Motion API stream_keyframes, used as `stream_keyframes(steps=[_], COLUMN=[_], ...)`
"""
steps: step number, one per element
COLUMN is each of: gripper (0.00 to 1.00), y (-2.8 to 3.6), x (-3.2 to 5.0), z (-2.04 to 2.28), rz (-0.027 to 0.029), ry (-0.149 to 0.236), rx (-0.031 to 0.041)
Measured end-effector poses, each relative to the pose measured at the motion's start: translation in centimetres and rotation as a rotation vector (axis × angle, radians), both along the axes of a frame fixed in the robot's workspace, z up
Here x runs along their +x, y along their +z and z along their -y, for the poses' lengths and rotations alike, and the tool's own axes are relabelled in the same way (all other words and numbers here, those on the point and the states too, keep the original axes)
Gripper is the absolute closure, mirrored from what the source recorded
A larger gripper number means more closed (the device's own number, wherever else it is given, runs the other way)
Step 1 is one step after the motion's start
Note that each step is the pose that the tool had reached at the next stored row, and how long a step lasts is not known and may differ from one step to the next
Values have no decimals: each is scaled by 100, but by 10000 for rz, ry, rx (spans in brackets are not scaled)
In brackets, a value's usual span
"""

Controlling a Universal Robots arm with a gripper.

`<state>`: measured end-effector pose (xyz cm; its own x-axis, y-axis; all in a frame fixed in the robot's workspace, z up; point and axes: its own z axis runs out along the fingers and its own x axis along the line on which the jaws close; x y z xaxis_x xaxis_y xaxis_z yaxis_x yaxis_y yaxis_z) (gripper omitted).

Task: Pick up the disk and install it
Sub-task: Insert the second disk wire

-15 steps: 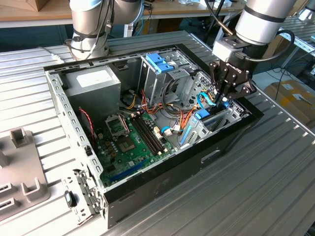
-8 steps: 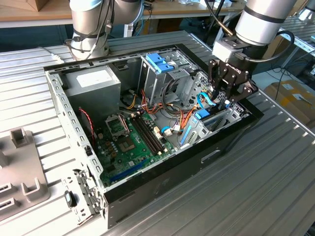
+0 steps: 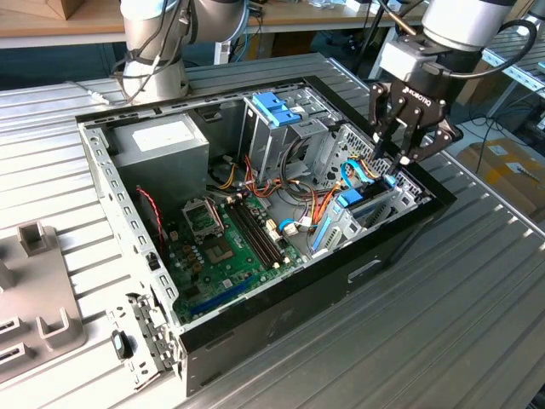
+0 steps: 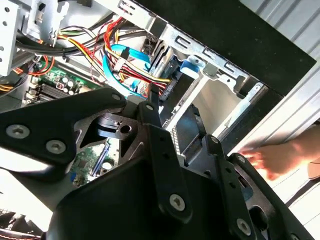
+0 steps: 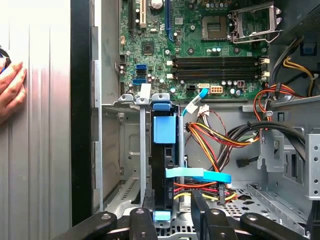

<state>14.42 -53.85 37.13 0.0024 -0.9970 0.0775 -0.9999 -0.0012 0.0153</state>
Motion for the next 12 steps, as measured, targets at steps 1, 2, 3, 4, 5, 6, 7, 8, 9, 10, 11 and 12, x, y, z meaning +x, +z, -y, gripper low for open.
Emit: stream_keyframes(steps=[1,2,3,4,5,6,7,8,9,10,11,12], gripper=[58,58,58,58,58,58,58,58,58,58,58,58], y=[2,1,0,-1,-2,-2,-3,-2,-2,-2,-2,-2], x=[-11,-62,-90,-110,-129,-139,-143,-144,-146,-147,-147,-148], z=[-1,0,0,0,0,0,1,0,0,0,0,0], rz=[0,1,2,2,2,2,2,2,2,2,2,2], ry=[1,0,1,1,0,0,0,1,0,1,0,0], rx=[-3,-2,-2,-2,-1,-2,-1,-3,-2,-2,-1,-1])
